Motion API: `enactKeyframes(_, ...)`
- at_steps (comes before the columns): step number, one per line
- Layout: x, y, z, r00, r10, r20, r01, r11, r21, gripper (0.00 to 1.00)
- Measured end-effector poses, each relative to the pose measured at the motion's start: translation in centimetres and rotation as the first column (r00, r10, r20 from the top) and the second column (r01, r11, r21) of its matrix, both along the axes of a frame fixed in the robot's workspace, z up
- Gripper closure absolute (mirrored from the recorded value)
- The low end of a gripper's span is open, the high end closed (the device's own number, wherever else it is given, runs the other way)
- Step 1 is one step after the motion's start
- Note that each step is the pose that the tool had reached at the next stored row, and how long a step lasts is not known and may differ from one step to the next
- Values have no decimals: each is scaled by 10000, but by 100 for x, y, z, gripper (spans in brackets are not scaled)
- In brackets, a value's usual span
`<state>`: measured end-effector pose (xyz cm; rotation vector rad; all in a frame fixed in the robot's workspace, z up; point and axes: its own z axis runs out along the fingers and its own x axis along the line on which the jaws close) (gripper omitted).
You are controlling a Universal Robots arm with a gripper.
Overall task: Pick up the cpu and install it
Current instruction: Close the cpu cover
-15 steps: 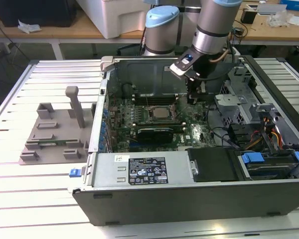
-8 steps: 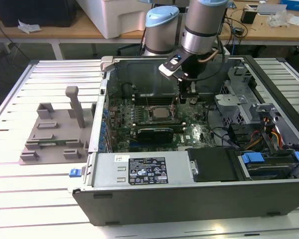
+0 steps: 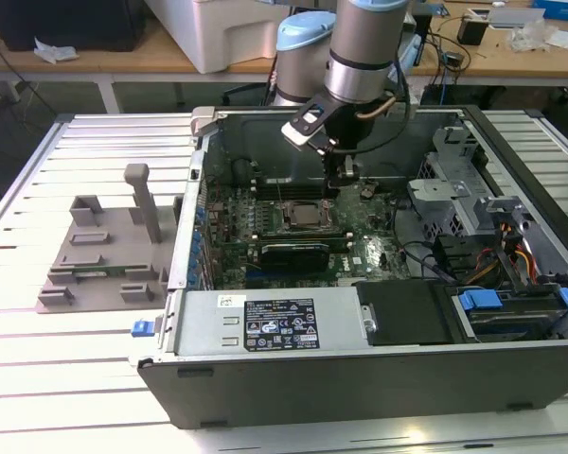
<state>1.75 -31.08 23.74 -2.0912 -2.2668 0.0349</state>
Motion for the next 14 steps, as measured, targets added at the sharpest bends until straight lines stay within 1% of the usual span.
enactKeyframes(1,-40,0,-19,10000,2,-1,-2,10000,0,89)
enactKeyframes(3,-208,0,-89,10000,0,0,0,10000,1,89)
enactKeyframes(4,-250,0,-106,10000,1,0,-1,10000,1,89)
enactKeyframes(5,-332,0,-138,10000,1,0,-1,10000,0,89)
enactKeyframes(6,-381,0,-158,10000,-1,0,1,10000,0,89)
enactKeyframes(9,-596,-2,-252,10000,-1,0,1,10000,0,89)
enactKeyframes(12,-632,-16,-284,10000,1,0,-1,10000,1,89)
enactKeyframes(14,-634,-21,-298,10000,0,0,0,10000,6,89)
